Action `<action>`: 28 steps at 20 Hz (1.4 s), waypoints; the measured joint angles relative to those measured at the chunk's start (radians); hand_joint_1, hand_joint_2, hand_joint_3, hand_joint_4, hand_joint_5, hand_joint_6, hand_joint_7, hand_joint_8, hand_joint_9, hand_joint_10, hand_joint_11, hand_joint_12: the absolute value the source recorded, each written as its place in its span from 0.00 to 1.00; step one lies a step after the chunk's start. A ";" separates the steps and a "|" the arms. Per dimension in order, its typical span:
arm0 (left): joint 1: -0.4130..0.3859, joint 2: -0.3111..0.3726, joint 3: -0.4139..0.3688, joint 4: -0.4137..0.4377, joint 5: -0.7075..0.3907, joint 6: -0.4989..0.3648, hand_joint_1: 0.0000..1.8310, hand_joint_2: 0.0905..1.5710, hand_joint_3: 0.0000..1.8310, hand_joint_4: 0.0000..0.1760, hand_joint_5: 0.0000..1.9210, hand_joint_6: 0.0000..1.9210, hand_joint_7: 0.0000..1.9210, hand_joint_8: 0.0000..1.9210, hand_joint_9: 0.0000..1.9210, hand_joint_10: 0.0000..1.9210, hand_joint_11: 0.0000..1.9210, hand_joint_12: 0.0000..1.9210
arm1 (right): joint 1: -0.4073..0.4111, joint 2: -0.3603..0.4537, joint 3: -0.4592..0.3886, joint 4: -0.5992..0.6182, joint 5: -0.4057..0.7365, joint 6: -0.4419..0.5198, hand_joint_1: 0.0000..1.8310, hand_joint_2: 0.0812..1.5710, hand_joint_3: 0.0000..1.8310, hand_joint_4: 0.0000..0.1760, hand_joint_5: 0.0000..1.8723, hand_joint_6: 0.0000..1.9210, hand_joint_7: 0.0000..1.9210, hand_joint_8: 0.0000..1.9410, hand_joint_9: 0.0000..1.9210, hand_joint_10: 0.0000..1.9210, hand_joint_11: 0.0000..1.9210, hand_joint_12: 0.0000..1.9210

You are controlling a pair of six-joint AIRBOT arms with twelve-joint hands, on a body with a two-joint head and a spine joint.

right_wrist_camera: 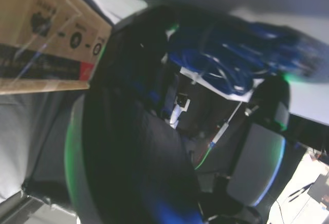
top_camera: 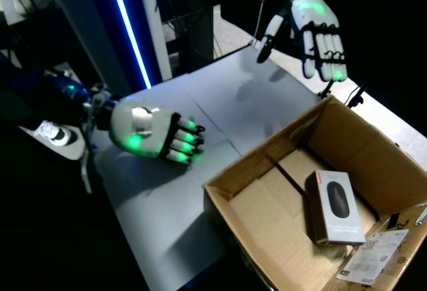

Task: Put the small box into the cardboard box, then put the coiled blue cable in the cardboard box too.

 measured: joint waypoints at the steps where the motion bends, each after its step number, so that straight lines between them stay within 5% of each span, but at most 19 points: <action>1: 0.000 0.000 0.000 0.002 -0.001 0.000 0.34 0.51 0.00 1.00 0.05 0.00 0.06 0.00 0.06 0.00 0.08 0.01 | 0.000 0.001 0.000 0.001 -0.002 0.000 0.65 0.58 0.00 0.01 0.37 0.01 0.02 0.88 0.27 1.00 0.42 1.00; 4: 0.000 0.000 0.000 0.001 -0.002 -0.003 0.34 0.51 0.00 1.00 0.05 0.00 0.06 0.00 0.07 0.00 0.09 0.01 | 0.000 0.002 0.000 0.000 -0.002 0.000 0.82 0.69 0.01 0.00 0.47 0.04 0.09 1.00 0.41 1.00 0.61 1.00; 5: 0.000 0.000 0.000 0.001 -0.003 -0.004 0.34 0.51 0.00 1.00 0.05 0.00 0.06 0.00 0.07 0.00 0.09 0.01 | 0.000 0.002 0.000 0.000 -0.003 0.000 0.91 0.74 0.00 0.00 0.27 0.63 0.15 1.00 0.48 1.00 0.68 1.00; 6: 0.000 -0.001 0.000 0.001 -0.003 -0.004 0.35 0.51 0.00 1.00 0.05 0.00 0.06 0.00 0.06 0.00 0.09 0.01 | 0.000 0.002 0.002 0.001 -0.002 0.000 0.92 0.77 0.00 0.00 0.26 0.97 0.27 1.00 0.56 1.00 0.77 1.00; 9: 0.000 -0.002 0.000 0.002 -0.003 -0.005 0.35 0.51 0.00 1.00 0.05 0.00 0.06 0.00 0.06 0.00 0.08 0.01 | 0.000 -0.005 0.011 0.004 0.004 0.002 0.88 0.79 0.00 0.00 0.41 1.00 0.46 1.00 0.65 1.00 0.83 1.00; 13: 0.000 -0.002 0.000 0.001 -0.003 -0.005 0.34 0.51 0.00 1.00 0.05 0.00 0.07 0.00 0.07 0.00 0.09 0.01 | 0.003 -0.010 0.021 0.023 0.013 0.005 0.89 0.76 0.00 0.00 0.54 1.00 0.59 1.00 0.76 1.00 0.87 1.00; 28: 0.000 -0.011 0.005 0.002 -0.004 -0.006 0.35 0.51 0.00 1.00 0.05 0.00 0.07 0.00 0.08 0.00 0.11 0.01 | 0.104 0.045 -0.013 0.026 0.127 -0.006 0.93 0.80 0.00 0.00 0.62 1.00 0.74 1.00 0.84 1.00 0.92 1.00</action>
